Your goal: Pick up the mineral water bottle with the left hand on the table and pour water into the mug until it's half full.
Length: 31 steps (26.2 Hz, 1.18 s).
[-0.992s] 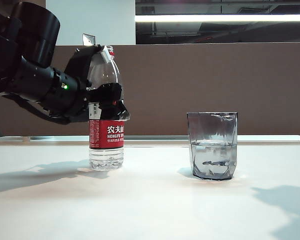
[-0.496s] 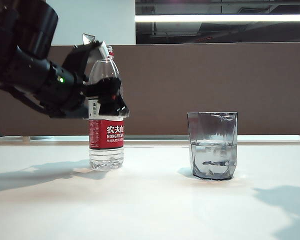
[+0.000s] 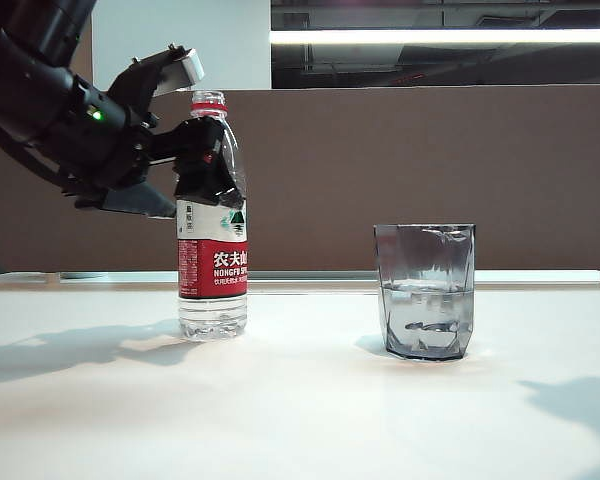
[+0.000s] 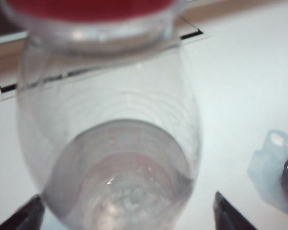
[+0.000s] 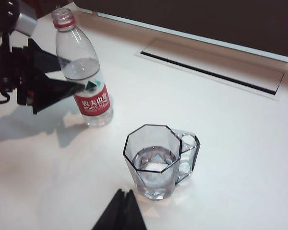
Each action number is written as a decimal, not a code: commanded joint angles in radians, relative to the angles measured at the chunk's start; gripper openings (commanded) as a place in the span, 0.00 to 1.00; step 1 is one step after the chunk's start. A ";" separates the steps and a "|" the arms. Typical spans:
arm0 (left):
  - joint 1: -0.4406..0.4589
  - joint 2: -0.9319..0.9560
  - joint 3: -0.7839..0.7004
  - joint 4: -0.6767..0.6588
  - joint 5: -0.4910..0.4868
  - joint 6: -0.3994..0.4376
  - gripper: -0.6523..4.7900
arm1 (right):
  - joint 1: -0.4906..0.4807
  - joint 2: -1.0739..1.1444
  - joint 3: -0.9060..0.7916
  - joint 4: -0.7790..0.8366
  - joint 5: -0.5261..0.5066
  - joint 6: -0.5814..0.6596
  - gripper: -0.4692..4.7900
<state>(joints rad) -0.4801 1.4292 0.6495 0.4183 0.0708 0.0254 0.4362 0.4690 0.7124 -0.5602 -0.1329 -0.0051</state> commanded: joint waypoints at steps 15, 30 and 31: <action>0.000 -0.270 0.003 -0.300 0.003 -0.039 0.62 | -0.001 -0.182 -0.072 0.037 0.090 -0.029 0.07; -0.002 -0.451 -0.076 -0.318 0.003 -0.033 0.11 | -0.001 -0.371 -0.206 0.037 0.183 -0.029 0.07; -0.002 -0.469 -0.093 -0.303 0.003 -0.033 0.11 | -0.001 -0.375 -0.206 0.034 0.183 -0.029 0.07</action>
<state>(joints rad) -0.4816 0.9844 0.5747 0.0788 0.0704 -0.0128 0.4362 0.0975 0.5014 -0.5373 0.0486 -0.0319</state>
